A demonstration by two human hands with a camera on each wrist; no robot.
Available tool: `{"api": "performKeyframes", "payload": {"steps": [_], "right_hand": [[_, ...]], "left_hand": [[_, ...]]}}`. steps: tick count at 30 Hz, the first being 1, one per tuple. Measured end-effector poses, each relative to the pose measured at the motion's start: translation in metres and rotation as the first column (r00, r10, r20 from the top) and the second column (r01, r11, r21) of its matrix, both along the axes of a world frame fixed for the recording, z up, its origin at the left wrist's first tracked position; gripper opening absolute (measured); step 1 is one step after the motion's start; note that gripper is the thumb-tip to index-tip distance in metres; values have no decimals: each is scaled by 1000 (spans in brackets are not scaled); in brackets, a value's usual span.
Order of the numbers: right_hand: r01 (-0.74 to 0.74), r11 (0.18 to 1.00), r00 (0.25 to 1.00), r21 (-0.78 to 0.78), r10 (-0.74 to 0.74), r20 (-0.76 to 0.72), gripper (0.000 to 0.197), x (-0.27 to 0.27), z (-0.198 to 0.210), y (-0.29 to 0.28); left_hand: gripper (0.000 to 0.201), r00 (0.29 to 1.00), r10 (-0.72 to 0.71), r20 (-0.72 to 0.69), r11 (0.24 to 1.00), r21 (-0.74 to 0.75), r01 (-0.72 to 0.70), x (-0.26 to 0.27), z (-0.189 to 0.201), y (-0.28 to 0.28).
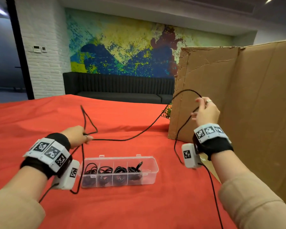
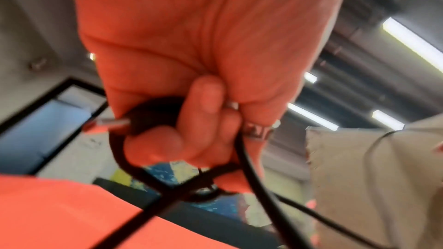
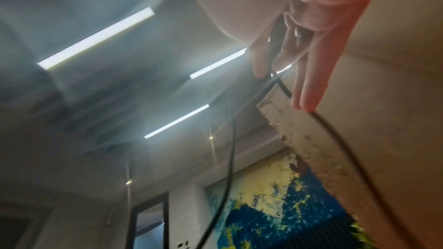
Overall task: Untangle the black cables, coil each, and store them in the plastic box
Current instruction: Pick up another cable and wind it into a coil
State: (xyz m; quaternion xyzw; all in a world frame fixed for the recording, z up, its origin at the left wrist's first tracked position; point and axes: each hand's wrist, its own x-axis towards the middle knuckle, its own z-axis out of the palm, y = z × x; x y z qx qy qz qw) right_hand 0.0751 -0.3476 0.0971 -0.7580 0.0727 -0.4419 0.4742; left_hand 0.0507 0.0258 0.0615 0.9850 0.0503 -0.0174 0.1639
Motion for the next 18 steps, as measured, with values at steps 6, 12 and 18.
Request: {"api": "performKeyframes", "payload": {"steps": [6,12,18], "right_hand": [[-175,927,886,-332,1,-464,54,19,-7,57],[-623,716,754,-315,444,-484,53,-26,-44,100],[-795,530,581,-295,527,-621,29,-49,-72,104]], "left_hand": [[31,951,-307,-20,842,-471,262,-14,3,-33],[32,936,-339,94,788,-516,337,-16,-8,-65],[31,923,-285,259,739,-554,384,-16,-17,-76]]}}
